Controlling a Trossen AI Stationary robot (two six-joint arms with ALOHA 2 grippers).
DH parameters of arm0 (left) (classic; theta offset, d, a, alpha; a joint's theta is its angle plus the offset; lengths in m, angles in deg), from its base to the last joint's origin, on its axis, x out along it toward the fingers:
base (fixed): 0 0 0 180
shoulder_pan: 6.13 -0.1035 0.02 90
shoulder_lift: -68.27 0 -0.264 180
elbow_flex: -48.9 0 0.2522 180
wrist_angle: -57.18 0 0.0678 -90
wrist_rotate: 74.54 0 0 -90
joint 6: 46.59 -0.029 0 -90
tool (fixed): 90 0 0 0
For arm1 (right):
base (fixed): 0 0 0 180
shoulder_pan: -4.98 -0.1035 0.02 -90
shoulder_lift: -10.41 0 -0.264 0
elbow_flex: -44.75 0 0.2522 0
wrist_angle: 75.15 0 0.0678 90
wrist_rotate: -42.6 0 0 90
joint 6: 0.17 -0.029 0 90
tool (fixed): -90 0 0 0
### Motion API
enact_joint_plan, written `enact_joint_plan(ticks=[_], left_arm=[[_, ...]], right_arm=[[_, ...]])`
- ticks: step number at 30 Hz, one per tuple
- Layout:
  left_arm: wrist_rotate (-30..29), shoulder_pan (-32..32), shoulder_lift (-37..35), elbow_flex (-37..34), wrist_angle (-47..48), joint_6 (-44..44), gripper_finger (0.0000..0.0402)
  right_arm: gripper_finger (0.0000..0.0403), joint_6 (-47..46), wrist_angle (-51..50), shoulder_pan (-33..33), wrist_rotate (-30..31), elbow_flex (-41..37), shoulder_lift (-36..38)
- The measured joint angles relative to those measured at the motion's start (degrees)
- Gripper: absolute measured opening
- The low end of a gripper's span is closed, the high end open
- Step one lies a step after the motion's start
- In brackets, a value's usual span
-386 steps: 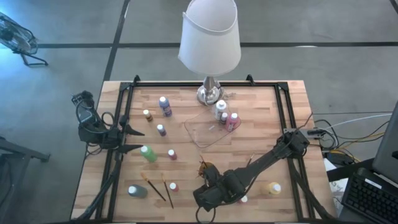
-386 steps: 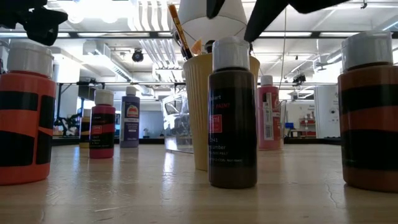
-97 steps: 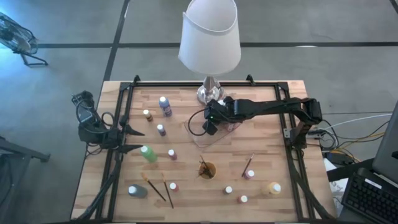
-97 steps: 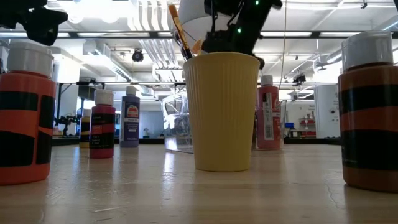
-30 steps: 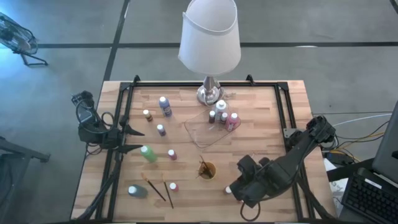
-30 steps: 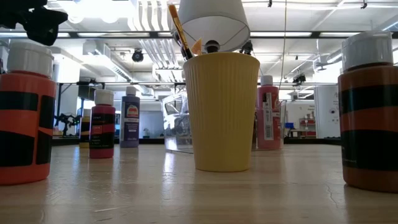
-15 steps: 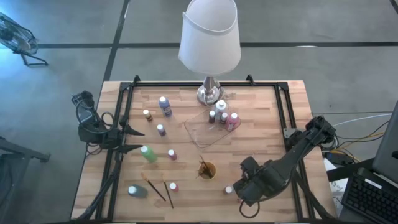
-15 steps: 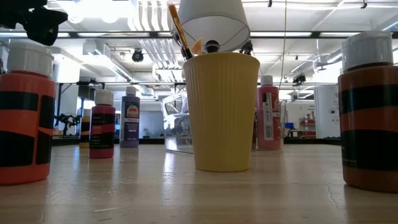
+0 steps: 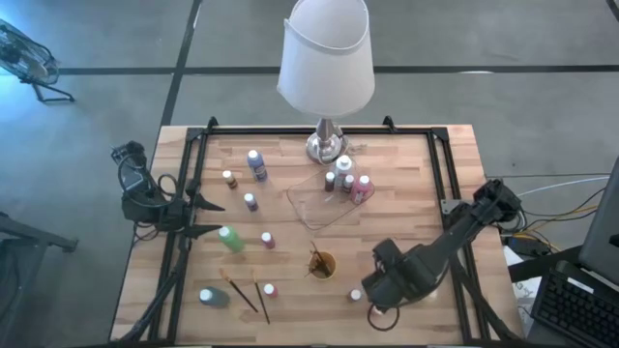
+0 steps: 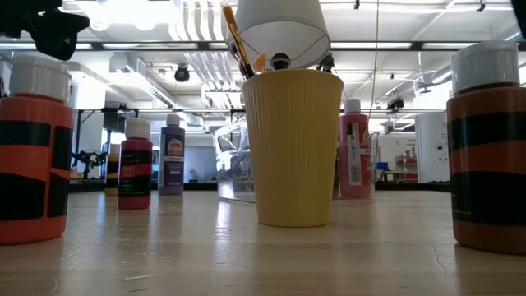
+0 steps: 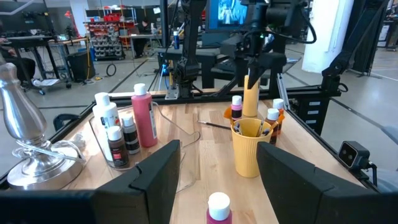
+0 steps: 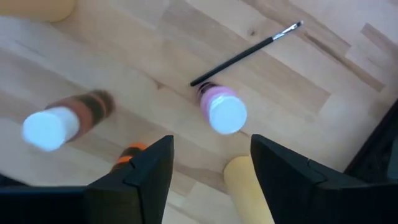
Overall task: Pick & Place Paint Supplies
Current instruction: Put the light pink bottle into the transparent bin
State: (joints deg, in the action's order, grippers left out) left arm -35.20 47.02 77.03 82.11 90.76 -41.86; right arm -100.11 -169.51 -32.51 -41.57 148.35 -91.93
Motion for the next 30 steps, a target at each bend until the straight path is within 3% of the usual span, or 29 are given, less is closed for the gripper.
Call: enact_joint_plan(ticks=[17, 30], left_arm=[[0.0, 0.0, 0.0, 0.0, 0.0, 0.0, 0.0218], [0.0, 0.0, 0.0, 0.0, 0.0, 0.0, 0.0218]], right_arm=[[0.0254, 4.1, 0.7, 2.6, -3.5, -4.3, 0.0], [0.0219, 4.3, 6.2, 2.7, -4.8, -9.7, 0.1]])
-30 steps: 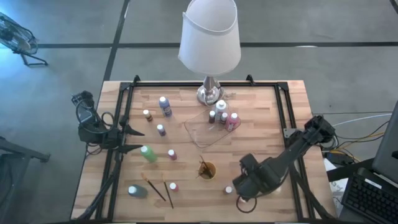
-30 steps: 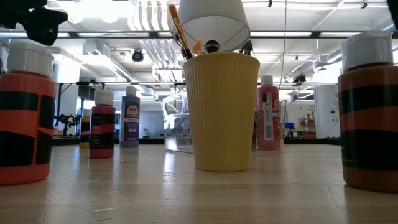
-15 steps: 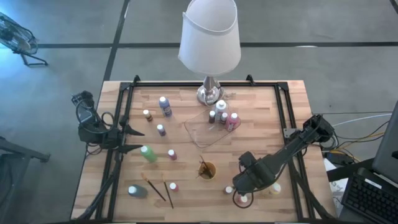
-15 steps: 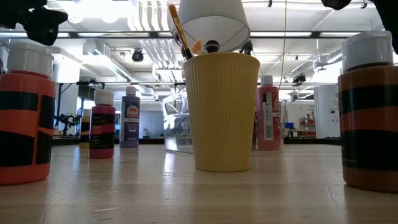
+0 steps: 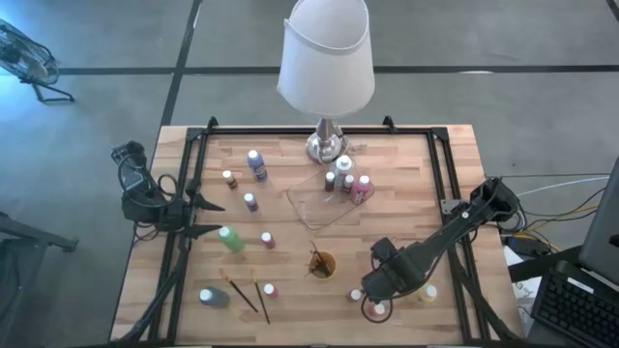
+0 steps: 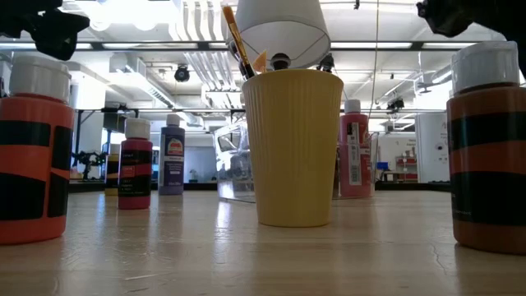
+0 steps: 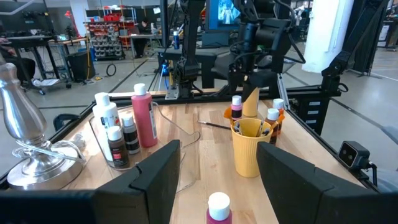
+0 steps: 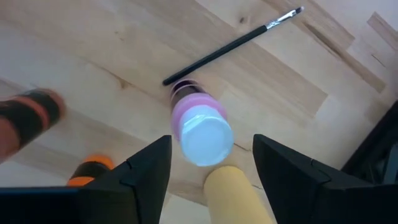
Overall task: Pick & Place Paint Supplies
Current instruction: Put the light pink bottle into the transparent bin
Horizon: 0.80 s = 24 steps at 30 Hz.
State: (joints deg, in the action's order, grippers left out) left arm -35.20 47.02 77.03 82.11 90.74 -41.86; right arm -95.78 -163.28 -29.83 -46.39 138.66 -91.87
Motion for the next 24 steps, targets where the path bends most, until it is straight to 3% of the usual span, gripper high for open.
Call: enact_joint_plan(ticks=[24], left_arm=[[0.0, 0.0, 0.0, 0.0, 0.0, 0.0, 0.0218]], right_arm=[[0.0152, 0.9, 3.0, 0.4, 0.4, -2.1, 0.0]])
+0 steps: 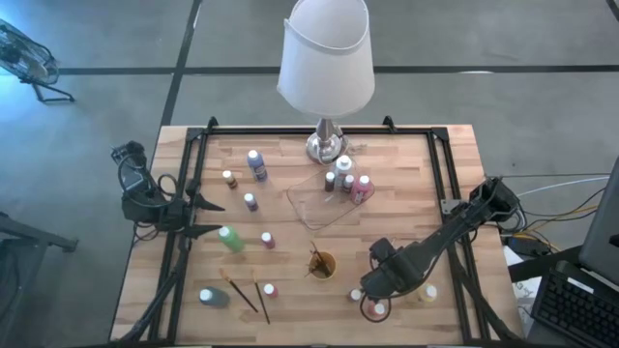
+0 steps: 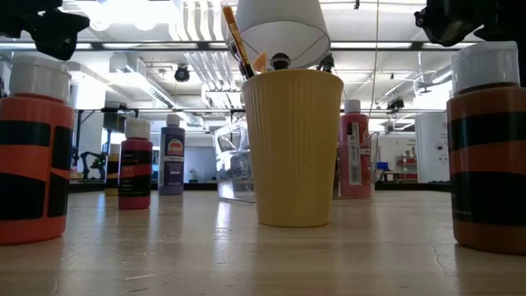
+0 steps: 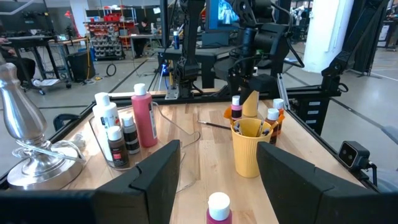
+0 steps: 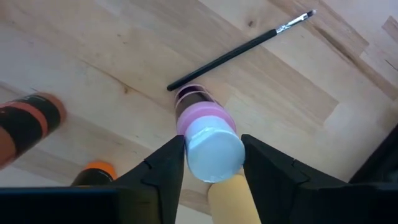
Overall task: Pick & Place Paint Supplies
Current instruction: Put the light pink bottle into the transparent bin
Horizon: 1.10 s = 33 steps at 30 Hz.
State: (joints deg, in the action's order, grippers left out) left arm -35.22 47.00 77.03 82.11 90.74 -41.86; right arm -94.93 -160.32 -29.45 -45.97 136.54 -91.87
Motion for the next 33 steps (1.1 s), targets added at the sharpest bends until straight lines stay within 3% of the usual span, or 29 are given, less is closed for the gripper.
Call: enact_joint_plan(ticks=[9, 33], left_arm=[[0.0, 0.0, 0.0, 0.0, 0.0, 0.0, 0.0218], [0.0, 0.0, 0.0, 0.0, 0.0, 0.0, 0.0218]], right_arm=[[0.0116, 0.9, 0.9, 0.0, 0.0, -0.6, 0.0], [0.0124, 2.4, 0.2, 0.0, -1.3, 3.9, 1.9]])
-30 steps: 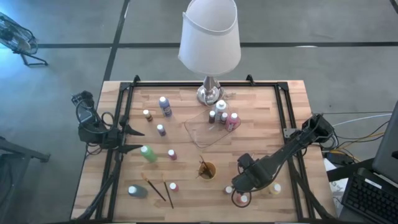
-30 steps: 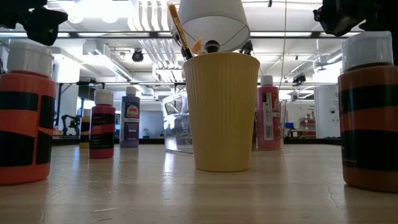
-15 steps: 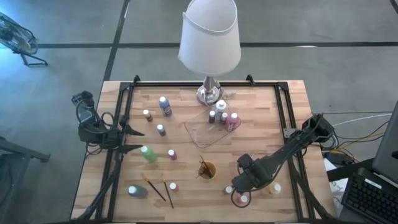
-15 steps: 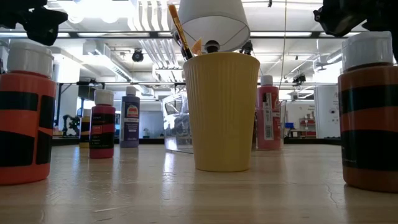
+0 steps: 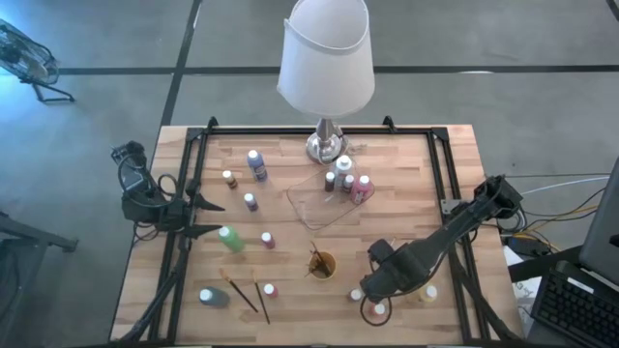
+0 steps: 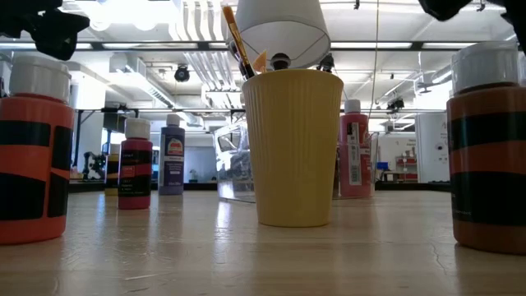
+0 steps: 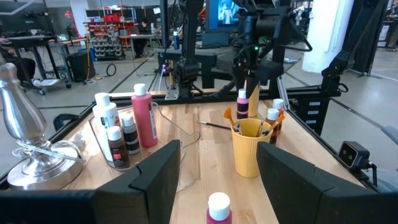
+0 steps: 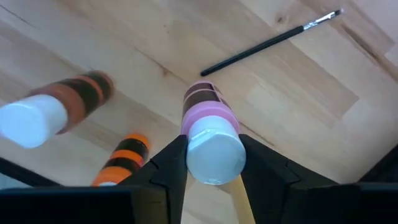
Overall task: Pick & Place Paint Supplies
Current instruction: Put the light pink bottle into the transparent bin
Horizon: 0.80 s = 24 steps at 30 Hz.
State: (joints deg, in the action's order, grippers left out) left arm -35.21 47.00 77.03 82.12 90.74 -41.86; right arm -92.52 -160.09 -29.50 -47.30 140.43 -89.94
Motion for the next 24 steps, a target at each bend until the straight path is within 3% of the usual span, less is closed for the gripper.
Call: enact_joint_plan(ticks=[5, 16, 24], left_arm=[[0.0, 0.0, 0.0, 0.0, 0.0, 0.0, 0.0218], [0.0, 0.0, 0.0, 0.0, 0.0, 0.0, 0.0218], [0.0, 0.0, 0.0, 0.0, 0.0, 0.0, 0.0218]], right_arm=[[0.0114, 2.2, -1.2, 0.0, 3.7, 3.2, 0.2], [0.0118, 14.4, -4.6, 2.8, 21.2, 9.8, 0.5], [0.0121, 28.0, -4.9, 12.0, 22.5, 10.7, 0.5]])
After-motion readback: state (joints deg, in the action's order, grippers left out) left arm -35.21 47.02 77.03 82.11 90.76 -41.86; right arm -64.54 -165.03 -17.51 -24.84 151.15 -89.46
